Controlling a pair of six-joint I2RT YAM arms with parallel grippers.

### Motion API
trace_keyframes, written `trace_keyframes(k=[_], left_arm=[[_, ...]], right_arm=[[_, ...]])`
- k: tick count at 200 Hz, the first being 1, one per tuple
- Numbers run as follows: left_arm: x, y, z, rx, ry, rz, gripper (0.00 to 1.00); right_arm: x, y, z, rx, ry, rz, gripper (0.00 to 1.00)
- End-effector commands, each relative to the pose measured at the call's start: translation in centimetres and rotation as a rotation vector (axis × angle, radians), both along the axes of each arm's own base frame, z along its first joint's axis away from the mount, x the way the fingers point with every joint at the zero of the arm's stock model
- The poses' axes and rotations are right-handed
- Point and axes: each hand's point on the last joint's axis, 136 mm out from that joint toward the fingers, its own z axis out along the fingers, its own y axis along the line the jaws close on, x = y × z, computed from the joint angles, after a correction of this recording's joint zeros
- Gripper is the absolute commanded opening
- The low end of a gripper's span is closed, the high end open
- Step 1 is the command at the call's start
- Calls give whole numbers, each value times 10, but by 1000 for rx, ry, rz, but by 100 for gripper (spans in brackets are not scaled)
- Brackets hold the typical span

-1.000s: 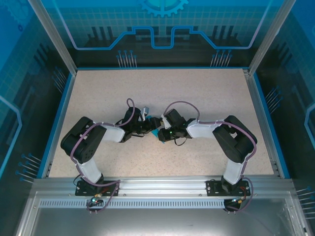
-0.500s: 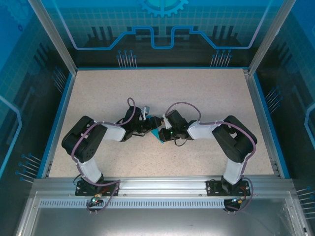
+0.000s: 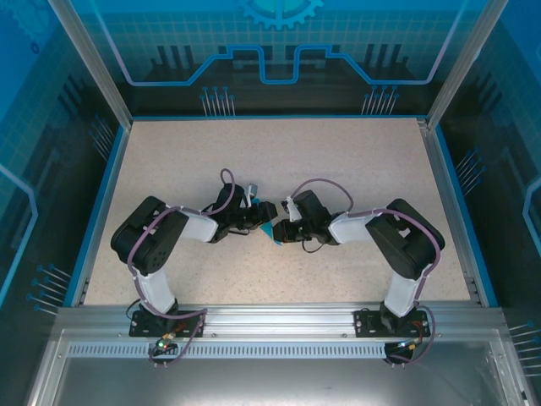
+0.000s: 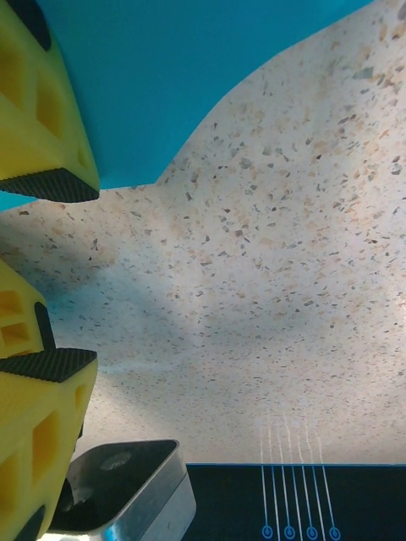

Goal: Fold a paper plane with a square sheet of paper (pick it up from the middle)
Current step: Fold the wing for the fifth time at the center of the table.

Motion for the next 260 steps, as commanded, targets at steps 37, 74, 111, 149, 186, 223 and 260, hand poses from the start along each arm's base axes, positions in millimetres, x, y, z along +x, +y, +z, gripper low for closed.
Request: trace_keyframes(k=[37, 74, 111, 149, 186, 223, 260], left_arm=[[4, 12, -9, 31, 18, 59, 52], [3, 13, -13, 32, 39, 62, 50], [4, 11, -15, 20, 55, 63, 49], [4, 11, -15, 25, 59, 59, 49], [5, 12, -16, 22, 66, 67, 48], [5, 11, -14, 11, 73, 72, 48], [5, 11, -15, 10, 79, 73, 48]], right_arm=[[-17, -4, -3, 13, 16, 58, 31], [-15, -3, 3, 10, -30, 88, 39], [-17, -1, 12, 31, -53, 108, 43], [-12, 6, 28, 93, -73, 92, 44], [-17, 9, 9, -36, -71, 108, 45], [-16, -2, -5, -186, -148, 89, 44], [-17, -3, -13, -279, -182, 105, 43]])
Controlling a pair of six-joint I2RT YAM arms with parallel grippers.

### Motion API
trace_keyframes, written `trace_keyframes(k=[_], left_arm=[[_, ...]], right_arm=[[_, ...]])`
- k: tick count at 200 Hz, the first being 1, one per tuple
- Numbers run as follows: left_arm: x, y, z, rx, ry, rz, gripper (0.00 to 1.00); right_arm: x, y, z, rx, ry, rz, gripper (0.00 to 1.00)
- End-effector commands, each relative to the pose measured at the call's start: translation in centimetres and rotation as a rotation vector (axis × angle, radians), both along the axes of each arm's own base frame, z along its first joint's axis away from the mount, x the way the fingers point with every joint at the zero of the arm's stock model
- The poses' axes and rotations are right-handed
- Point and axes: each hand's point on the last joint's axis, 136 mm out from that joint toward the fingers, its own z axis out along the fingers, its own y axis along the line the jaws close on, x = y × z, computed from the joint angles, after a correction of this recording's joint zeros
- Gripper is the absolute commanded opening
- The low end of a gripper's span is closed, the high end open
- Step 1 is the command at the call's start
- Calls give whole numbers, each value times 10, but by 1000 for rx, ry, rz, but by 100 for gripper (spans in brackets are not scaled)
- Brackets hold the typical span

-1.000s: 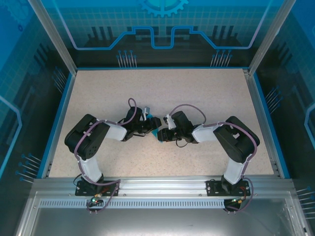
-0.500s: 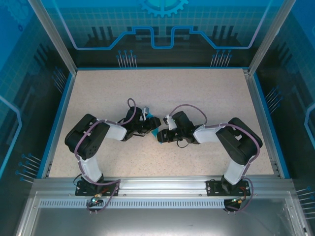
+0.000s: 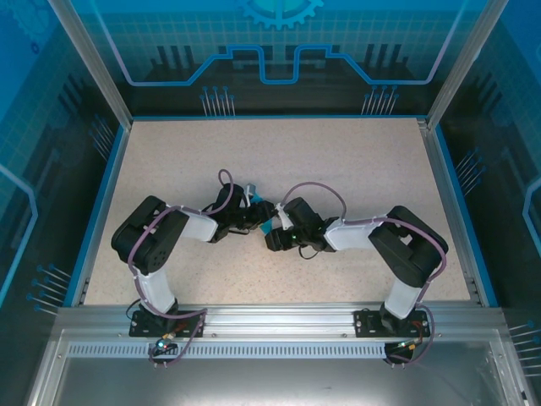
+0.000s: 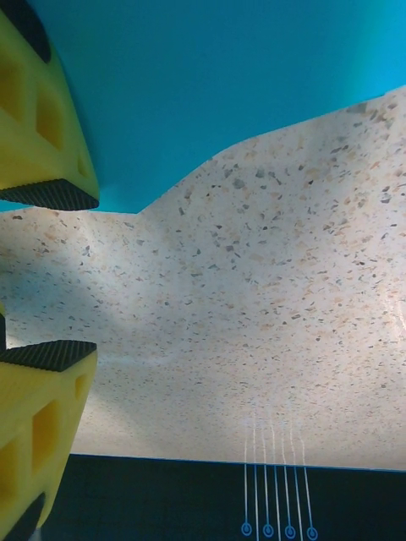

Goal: Fold a paper plane with a square sheet of paper (pick it up from the middle)
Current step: Fold the wing for the fifth time at the center of the table.

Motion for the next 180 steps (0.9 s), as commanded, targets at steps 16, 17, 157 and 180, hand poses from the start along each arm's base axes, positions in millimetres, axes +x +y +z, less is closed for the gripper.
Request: trace_keyframes(k=[16, 17, 157, 180], left_arm=[[1, 7, -13, 24, 42, 27, 48], [1, 7, -13, 24, 41, 26, 48], [5, 2, 2, 1, 19, -7, 49], [6, 8, -2, 48, 27, 4, 49]], right_arm=[[1, -14, -18, -129, -28, -13, 39], [1, -14, -18, -129, -28, -13, 38], [-14, -22, -35, 47, 211, -71, 13], [-17, -25, -37, 54, 237, -87, 11]])
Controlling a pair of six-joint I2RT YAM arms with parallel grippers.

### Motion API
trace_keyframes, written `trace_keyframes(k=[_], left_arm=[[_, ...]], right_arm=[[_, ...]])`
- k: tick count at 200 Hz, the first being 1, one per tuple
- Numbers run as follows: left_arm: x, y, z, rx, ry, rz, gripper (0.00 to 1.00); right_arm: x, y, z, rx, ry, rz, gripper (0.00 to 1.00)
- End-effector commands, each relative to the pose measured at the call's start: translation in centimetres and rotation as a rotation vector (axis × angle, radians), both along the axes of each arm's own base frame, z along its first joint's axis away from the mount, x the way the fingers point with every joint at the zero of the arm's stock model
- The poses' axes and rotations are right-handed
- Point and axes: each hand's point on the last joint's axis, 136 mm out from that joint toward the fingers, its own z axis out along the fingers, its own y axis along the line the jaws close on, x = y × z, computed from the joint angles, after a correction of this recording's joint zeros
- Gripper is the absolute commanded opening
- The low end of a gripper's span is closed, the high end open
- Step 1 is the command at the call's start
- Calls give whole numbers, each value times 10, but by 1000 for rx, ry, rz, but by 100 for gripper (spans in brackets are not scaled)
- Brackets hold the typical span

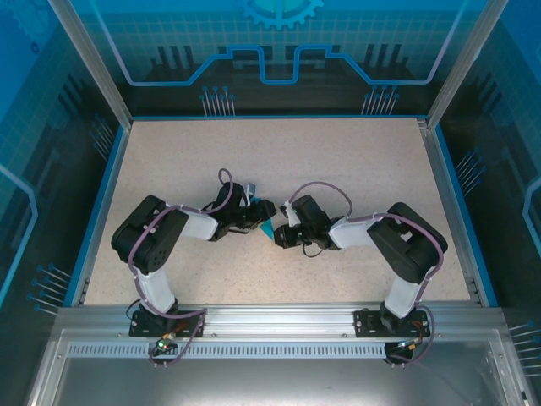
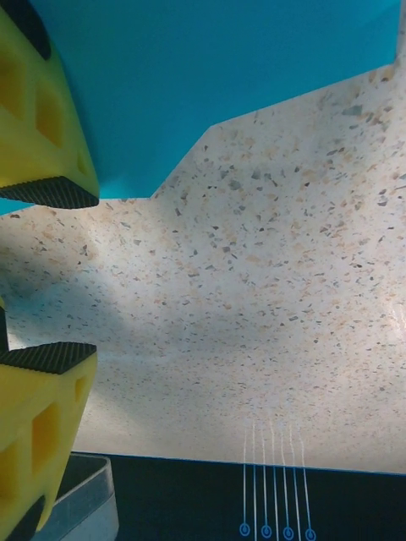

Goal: Fold a paper plane with a square sheet of paper (pick it up from the middle)
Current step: Fold the wing for the fifth time at the center of the table.

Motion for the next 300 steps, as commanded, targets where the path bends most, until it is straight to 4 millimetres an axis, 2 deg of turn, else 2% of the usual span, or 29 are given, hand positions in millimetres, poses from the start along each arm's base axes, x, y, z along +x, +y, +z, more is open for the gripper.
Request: trace_keyframes(k=[1, 21, 38, 68, 87, 128, 195, 230, 262, 300], left_arm=[[4, 8, -4, 48, 12, 6, 49], [3, 12, -18, 64, 57, 24, 48], [0, 13, -31, 60, 96, 39, 47], [-9, 18, -46, 77, 142, 49, 46], [-10, 18, -46, 80, 142, 45, 46], [-8, 16, -44, 83, 139, 37, 45], [-8, 16, -43, 85, 145, 34, 45], [-8, 16, -43, 89, 143, 32, 45], [-8, 16, -41, 92, 138, 27, 45], [-8, 17, -43, 97, 141, 26, 44]], right_arm=[[-23, -14, -30, -45, 135, -10, 11], [-25, -16, -28, -36, 146, -21, 14], [-25, -14, -19, -7, 144, -22, 18], [-11, -15, 13, 78, 123, -81, 25], [-4, -14, 33, 148, 111, -102, 26], [2, 9, 59, 237, 101, -59, 8], [5, 37, 43, 204, 155, -49, 6], [8, 19, 21, 92, 163, -111, 6], [5, 8, 3, 60, 210, -137, 5], [6, -7, -5, 44, 223, -166, 5]])
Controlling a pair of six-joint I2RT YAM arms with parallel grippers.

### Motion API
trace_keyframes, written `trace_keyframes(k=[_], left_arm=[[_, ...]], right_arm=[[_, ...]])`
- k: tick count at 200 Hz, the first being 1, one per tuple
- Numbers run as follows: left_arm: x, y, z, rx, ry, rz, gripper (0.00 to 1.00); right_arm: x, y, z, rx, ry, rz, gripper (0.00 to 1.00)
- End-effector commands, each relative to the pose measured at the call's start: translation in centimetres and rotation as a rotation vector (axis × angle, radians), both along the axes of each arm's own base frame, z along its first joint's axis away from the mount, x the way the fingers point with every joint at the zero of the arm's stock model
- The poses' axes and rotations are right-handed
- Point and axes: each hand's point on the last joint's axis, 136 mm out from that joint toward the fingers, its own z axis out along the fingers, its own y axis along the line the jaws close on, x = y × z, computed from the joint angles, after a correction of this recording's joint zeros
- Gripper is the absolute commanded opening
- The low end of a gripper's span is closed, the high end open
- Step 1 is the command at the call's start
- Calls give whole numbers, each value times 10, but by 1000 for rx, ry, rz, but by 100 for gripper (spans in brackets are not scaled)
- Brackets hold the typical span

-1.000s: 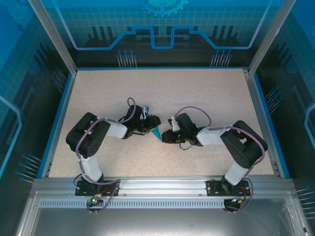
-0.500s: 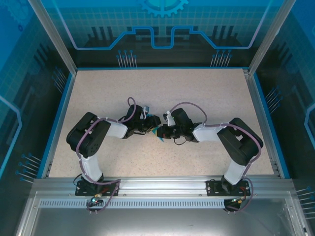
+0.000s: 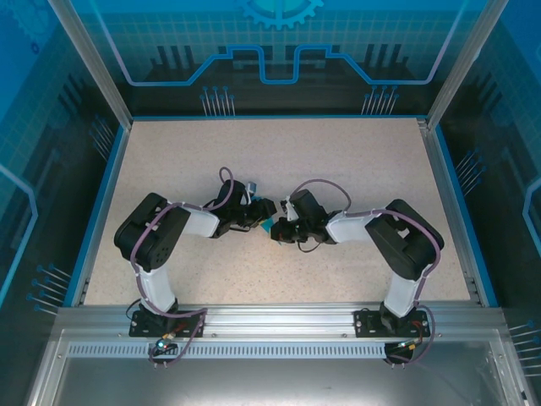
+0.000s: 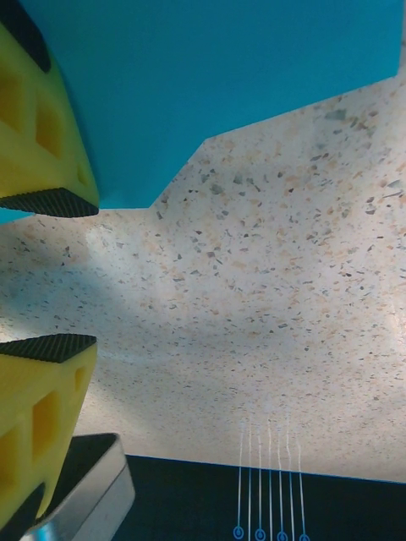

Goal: Fold a paper plane with a square sheet of paper (pick it up from the middle)
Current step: Fold the wing for the fifth time at the center of the table.

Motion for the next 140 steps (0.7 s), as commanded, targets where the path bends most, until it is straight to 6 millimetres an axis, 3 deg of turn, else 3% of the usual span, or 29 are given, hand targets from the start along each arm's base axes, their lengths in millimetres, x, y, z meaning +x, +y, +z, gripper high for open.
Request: trace_keyframes(k=[1, 94, 140], left_arm=[[-14, 17, -38, 96, 114, 17, 44], [-15, 17, -41, 99, 126, 17, 44], [-16, 17, -41, 98, 128, 15, 44]], right_arm=[[-2, -18, -16, -49, 37, -28, 5], [-34, -41, -55, -108, 223, -23, 4], [-40, -37, -25, -33, 194, 19, 4]])
